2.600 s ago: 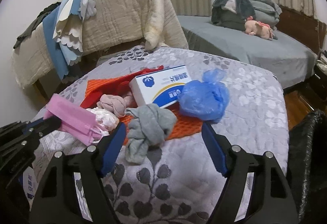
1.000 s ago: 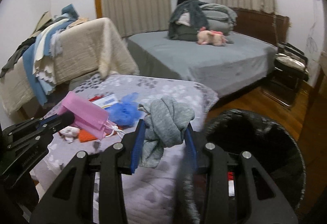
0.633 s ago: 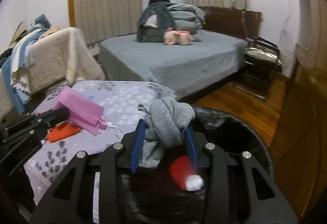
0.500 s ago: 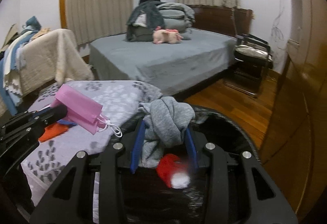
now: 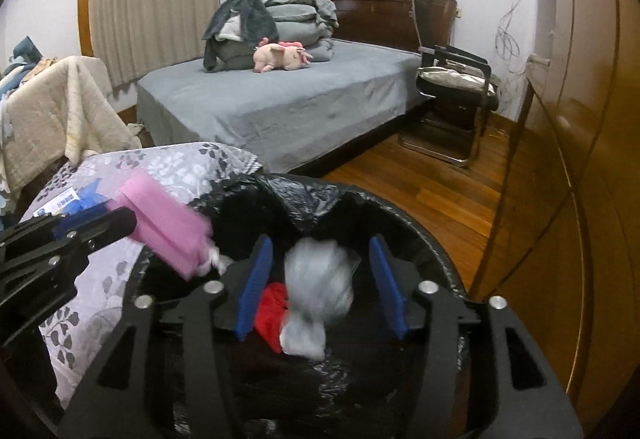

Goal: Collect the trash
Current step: 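Drop the grey sock and pink mask into the bin with both grippers, then grasp the blue plastic bag with the right gripper, then grasp the white box with the left gripper while the right gripper holds the blue bag, then carry the blue bag and white box over the bin with both grippers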

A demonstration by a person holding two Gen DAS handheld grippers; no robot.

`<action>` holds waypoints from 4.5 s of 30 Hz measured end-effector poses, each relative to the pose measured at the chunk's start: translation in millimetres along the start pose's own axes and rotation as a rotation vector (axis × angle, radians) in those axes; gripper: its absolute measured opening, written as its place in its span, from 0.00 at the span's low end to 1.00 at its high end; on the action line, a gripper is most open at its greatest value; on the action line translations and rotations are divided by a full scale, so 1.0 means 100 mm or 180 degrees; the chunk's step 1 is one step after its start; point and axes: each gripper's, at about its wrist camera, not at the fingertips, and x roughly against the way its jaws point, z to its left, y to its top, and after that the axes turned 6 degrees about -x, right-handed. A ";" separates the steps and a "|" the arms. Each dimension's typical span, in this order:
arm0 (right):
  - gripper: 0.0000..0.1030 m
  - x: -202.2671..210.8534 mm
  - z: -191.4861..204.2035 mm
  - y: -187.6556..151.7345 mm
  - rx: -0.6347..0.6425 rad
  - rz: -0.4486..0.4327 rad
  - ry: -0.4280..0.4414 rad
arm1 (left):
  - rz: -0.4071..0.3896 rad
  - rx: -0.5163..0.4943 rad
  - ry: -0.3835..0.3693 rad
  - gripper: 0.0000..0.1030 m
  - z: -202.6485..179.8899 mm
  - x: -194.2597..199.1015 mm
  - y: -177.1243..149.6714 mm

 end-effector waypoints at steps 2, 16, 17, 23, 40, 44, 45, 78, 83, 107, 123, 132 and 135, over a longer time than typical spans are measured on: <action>0.60 0.00 -0.02 0.00 -0.0017 -0.0004 -0.0019 | -0.0007 0.0011 0.0002 0.39 0.02 0.02 -0.02; 0.94 0.07 0.44 0.13 -0.0018 -0.0130 0.0197 | -0.0194 0.0234 0.0693 0.90 0.71 0.65 -0.22; 0.94 0.06 0.50 0.16 -0.0002 -0.0136 0.0243 | -0.0210 0.0268 0.0788 0.91 0.81 0.72 -0.25; 0.94 -0.01 1.09 0.25 0.0178 -0.0186 0.0559 | -0.0224 0.0430 0.1231 0.92 1.33 1.02 -0.38; 0.94 -0.55 2.42 0.31 0.0453 -0.0031 0.1058 | -0.0103 0.0738 0.1860 0.85 2.44 1.15 -0.73; 0.94 -0.75 2.68 0.21 0.0565 0.0083 0.1101 | -0.0081 0.0792 0.1868 0.84 2.56 1.13 -0.80; 0.94 -0.79 2.75 0.18 0.0600 0.0111 0.1117 | -0.0075 0.0800 0.1868 0.84 2.59 1.13 -0.82; 0.51 -1.33 3.31 -0.16 0.0918 0.0646 0.1486 | -0.0019 0.0890 0.1585 0.74 2.77 0.93 -0.90; 0.49 -1.30 3.16 -0.12 0.0858 0.0603 0.1441 | 0.0012 0.0881 0.1513 0.68 2.72 0.85 -0.88; 0.49 -1.17 2.77 -0.03 0.0757 0.0510 0.1272 | 0.0168 0.0906 0.1288 0.36 2.58 0.58 -0.89; 0.49 -1.12 2.61 0.03 0.0659 0.0496 0.1194 | 0.0218 0.0827 0.1176 0.30 2.50 0.31 -0.78; 0.49 -1.06 2.59 0.07 0.0611 0.0458 0.1212 | 0.0130 0.0818 0.1231 0.29 2.46 0.42 -0.75; 0.49 -1.03 2.59 0.09 0.0600 0.0453 0.1233 | 0.0091 0.0796 0.1246 0.29 2.42 0.49 -0.73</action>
